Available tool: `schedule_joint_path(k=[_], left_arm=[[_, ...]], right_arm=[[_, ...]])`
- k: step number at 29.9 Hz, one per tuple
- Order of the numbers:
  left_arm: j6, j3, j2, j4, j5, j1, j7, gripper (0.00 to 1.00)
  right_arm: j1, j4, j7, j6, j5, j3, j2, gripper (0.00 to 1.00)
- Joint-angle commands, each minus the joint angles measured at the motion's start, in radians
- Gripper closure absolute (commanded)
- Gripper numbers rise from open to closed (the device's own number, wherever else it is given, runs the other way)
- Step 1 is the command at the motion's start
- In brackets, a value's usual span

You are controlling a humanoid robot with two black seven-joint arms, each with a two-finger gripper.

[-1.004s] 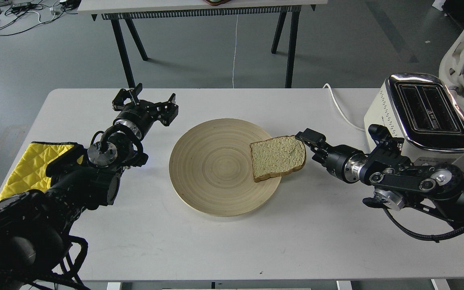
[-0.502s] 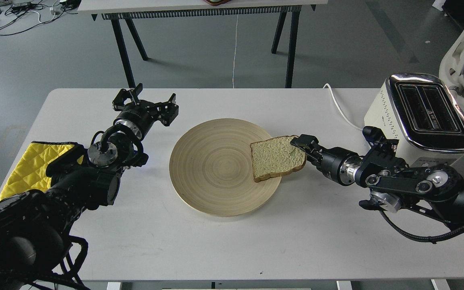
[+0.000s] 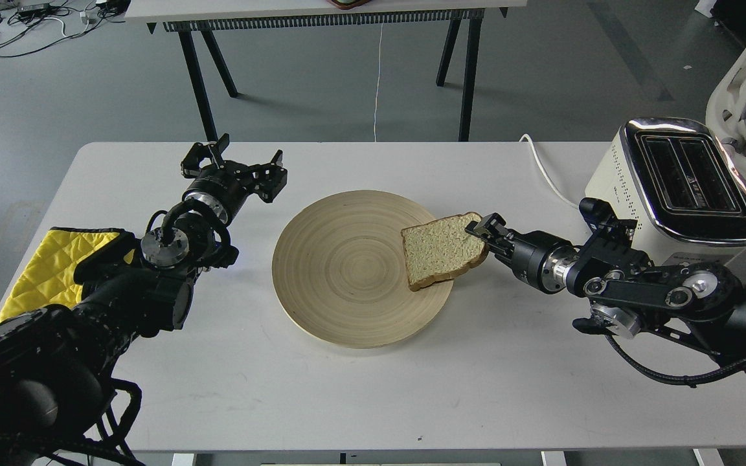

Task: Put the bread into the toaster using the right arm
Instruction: 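Grasp the bread slice with the right gripper and lift it up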

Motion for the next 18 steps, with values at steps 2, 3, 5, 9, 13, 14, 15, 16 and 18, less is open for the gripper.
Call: schedule_joint_path(k=[2,3,5,9,13,14,15,16,18], left_arm=[[0.0,0.0,0.0,0.0,0.0,0.0,0.0,0.0],[0.0,0.0,0.0,0.0,0.0,0.0,0.0,0.0],[0.0,0.0,0.0,0.0,0.0,0.0,0.0,0.0],[0.0,-0.001,0.0,0.0,0.0,0.0,0.0,0.0],[0.0,0.0,0.001,0.0,0.0,0.0,0.0,0.0],[0.0,0.0,0.0,0.0,0.0,0.0,0.0,0.0],[0.0,0.0,0.001,0.0,0.0,0.0,0.0,0.0],[0.0,0.0,0.0,0.0,0.0,0.0,0.0,0.0],[0.0,0.0,0.0,0.0,0.0,0.0,0.0,0.0]], right_arm=[[0.023,0.017,0.011,-0.042,0.002,0.021,-0.005,1.0],[0.029,0.024,0.012,-0.058,0.002,0.038,-0.012,1.0],[0.043,0.041,0.014,-0.085,0.002,0.074,-0.028,1.0],[0.102,0.063,0.014,-0.129,0.002,0.127,-0.103,1.0],[0.208,0.119,0.014,-0.164,0.002,0.125,-0.209,1.0],[0.234,0.135,0.014,-0.166,0.0,0.121,-0.238,1.0],[0.26,0.15,0.012,-0.169,-0.001,0.118,-0.273,1.0],[0.285,0.161,0.012,-0.169,-0.005,0.113,-0.304,1.0],[0.336,0.175,0.001,-0.166,-0.037,0.082,-0.376,1.0]])
